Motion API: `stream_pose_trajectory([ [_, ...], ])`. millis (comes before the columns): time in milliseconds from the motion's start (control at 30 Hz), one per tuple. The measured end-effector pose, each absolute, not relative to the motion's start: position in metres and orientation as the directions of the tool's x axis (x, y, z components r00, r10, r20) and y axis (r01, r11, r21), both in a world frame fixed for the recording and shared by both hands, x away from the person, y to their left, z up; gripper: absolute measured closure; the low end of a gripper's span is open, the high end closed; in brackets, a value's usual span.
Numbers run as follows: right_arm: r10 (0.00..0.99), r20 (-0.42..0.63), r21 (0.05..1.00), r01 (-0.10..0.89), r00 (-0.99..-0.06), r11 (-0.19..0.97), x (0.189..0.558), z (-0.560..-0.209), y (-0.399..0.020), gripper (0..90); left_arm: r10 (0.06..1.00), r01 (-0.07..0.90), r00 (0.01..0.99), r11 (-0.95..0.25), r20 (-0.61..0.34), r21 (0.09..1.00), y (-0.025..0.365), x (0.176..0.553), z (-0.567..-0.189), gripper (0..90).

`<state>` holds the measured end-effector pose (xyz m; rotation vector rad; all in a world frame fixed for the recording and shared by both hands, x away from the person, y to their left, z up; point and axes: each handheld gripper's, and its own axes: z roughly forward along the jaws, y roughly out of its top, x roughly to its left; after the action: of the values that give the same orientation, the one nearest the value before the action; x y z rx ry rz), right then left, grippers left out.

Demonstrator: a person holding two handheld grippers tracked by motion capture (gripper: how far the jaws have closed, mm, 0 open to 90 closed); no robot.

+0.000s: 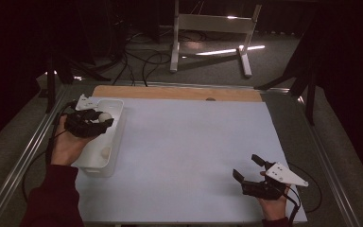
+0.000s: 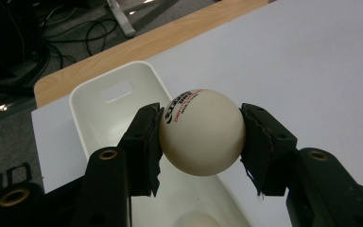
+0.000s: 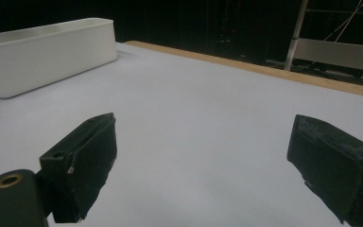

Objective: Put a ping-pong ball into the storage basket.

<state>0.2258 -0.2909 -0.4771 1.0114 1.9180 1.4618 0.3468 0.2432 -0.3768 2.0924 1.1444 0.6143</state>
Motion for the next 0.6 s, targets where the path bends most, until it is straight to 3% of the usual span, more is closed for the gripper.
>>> stream_pose_trajectory([
  [600,0.81,0.034,0.958,0.249,-0.586,0.14,0.2258,-0.4771,-0.291,8.8,0.867,0.565,0.493,-0.383,0.072,0.731,0.2487,0.3468,-0.3859,51.7],
])
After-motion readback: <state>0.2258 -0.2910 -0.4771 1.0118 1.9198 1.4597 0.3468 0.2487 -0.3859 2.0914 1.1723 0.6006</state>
